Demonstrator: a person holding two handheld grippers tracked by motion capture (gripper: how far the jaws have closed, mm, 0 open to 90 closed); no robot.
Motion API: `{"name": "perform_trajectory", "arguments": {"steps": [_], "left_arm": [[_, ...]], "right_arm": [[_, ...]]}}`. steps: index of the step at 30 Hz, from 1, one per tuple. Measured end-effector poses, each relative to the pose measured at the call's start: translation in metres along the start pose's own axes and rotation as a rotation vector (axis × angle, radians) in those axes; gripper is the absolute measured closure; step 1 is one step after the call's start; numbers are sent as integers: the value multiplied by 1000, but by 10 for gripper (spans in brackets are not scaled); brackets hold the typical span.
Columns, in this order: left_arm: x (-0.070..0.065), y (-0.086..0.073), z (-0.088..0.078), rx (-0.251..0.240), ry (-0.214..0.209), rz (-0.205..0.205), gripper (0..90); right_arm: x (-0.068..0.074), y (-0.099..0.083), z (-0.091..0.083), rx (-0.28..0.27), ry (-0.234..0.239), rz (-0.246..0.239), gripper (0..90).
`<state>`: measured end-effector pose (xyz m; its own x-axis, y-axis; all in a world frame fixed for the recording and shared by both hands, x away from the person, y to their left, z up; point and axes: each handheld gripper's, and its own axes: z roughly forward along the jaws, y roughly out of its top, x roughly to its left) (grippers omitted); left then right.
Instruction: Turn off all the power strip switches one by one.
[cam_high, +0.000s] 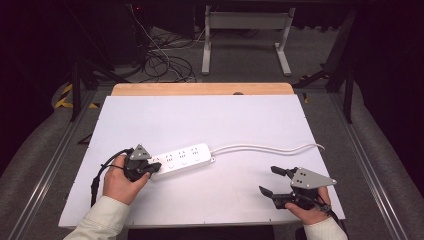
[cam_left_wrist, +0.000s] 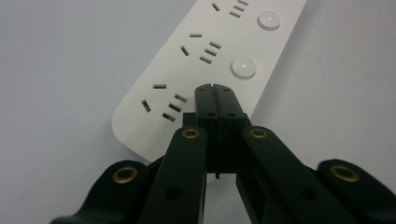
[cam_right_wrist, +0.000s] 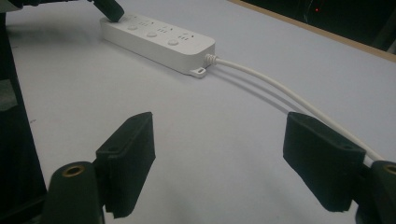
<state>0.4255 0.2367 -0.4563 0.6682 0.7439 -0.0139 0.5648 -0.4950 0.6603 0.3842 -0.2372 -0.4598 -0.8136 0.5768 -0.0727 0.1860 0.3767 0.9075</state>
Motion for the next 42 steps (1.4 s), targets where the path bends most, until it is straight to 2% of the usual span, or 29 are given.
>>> {"name": "perform_trajectory", "arguments": {"steps": [8,22,24,29,34,36,37,40,41,42], "left_arm": [[-2,1,3,-5,-6,4,900],[-3,-1,1,-9,-12,-22,900],[-3,0,1,-2,-6,-11,900],[-3,-1,1,-6,-7,-13,900],[-2,-2,2,-2,-2,-38,900],[-3,-2,2,0,1,-35,900],[-4,-2,2,-8,13,-21,900],[-6,-2,3,-17,23,-23,900],[-7,-1,0,-37,19,-29,900],[-7,1,-2,-42,31,-18,900]], "right_arm": [[0,0,0,2,4,-3,261],[1,0,-1,-3,5,-3,259],[1,0,-1,0,7,-6,259],[2,0,-1,-2,7,-7,258],[2,0,-1,-5,11,-6,258],[3,1,-1,-6,12,-7,257],[3,1,-1,-6,12,-8,257],[3,1,-1,-7,14,-7,257],[3,0,-1,-6,15,-8,257],[3,0,-1,-8,15,-8,257]]}}
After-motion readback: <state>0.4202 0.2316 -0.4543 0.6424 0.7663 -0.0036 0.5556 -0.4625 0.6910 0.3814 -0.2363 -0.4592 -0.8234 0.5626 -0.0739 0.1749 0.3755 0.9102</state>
